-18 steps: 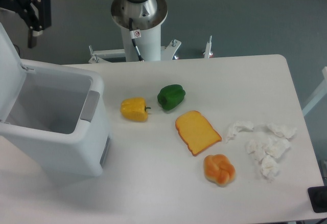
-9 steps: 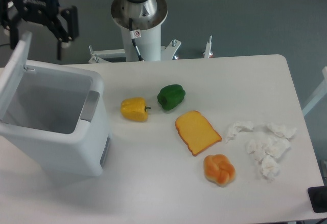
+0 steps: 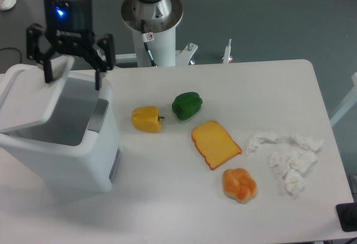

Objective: Close the trash can
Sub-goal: 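Push the lid forward and down with the gripper to shut it, then hold the gripper above the closed lid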

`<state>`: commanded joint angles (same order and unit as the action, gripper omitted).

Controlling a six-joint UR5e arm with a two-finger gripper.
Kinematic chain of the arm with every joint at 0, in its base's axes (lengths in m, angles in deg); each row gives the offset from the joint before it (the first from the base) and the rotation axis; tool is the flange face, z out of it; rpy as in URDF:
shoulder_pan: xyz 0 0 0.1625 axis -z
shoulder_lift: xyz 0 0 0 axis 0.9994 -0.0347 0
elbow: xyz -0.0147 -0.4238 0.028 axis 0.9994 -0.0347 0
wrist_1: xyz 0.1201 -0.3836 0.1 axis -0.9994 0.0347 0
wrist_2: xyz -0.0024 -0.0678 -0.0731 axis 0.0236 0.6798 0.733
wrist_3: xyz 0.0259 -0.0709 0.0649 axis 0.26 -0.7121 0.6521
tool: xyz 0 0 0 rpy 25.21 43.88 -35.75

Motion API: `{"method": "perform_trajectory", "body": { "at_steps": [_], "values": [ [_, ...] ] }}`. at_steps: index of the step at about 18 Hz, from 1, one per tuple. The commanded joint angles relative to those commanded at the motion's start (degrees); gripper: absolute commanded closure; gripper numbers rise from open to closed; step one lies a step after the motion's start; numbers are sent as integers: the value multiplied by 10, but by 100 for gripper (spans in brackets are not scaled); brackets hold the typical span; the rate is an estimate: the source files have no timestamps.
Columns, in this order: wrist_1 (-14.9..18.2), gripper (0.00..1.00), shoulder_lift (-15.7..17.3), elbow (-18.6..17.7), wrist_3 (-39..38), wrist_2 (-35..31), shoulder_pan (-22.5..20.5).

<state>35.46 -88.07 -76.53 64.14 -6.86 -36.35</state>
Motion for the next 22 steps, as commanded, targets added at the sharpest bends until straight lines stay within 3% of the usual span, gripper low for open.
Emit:
{"method": "perform_trajectory", "body": {
  "at_steps": [22],
  "values": [
    [-16,0,-40,-18,6,-18,-4]
  ]
}}
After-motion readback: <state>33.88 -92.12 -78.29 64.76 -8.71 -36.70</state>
